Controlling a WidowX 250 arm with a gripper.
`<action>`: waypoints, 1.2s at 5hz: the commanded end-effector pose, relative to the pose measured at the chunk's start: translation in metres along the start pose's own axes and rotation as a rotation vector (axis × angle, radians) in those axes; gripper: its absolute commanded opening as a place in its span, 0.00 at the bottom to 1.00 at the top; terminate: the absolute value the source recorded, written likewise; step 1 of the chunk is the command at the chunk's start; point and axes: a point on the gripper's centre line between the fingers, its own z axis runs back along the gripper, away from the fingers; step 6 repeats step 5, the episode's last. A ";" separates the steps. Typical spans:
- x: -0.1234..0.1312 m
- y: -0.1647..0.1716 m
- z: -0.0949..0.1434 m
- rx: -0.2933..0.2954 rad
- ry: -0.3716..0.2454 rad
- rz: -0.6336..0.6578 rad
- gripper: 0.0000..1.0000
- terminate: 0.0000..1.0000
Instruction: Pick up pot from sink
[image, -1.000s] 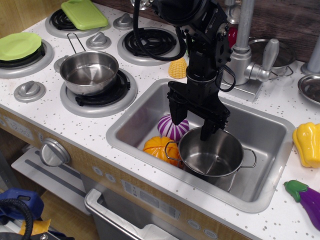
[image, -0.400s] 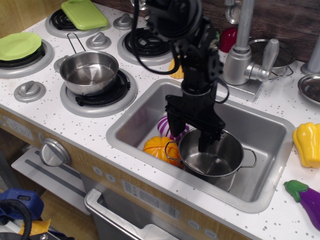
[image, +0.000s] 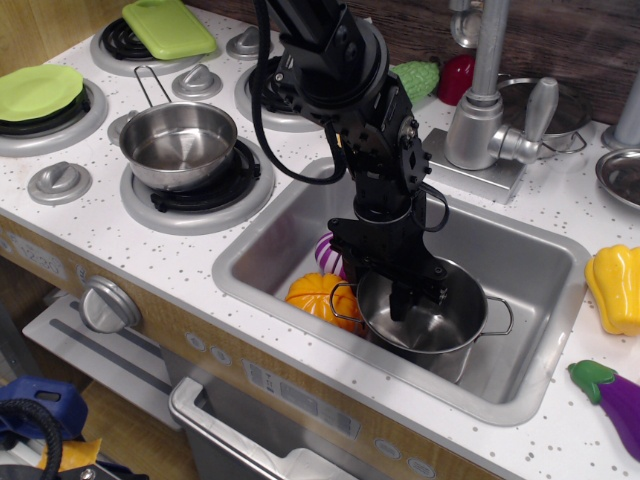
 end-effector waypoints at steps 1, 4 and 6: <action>0.012 -0.003 0.027 0.089 -0.013 0.004 0.00 0.00; 0.041 -0.002 0.100 0.184 0.034 0.028 0.00 0.00; 0.044 -0.008 0.112 0.220 0.049 0.025 0.00 1.00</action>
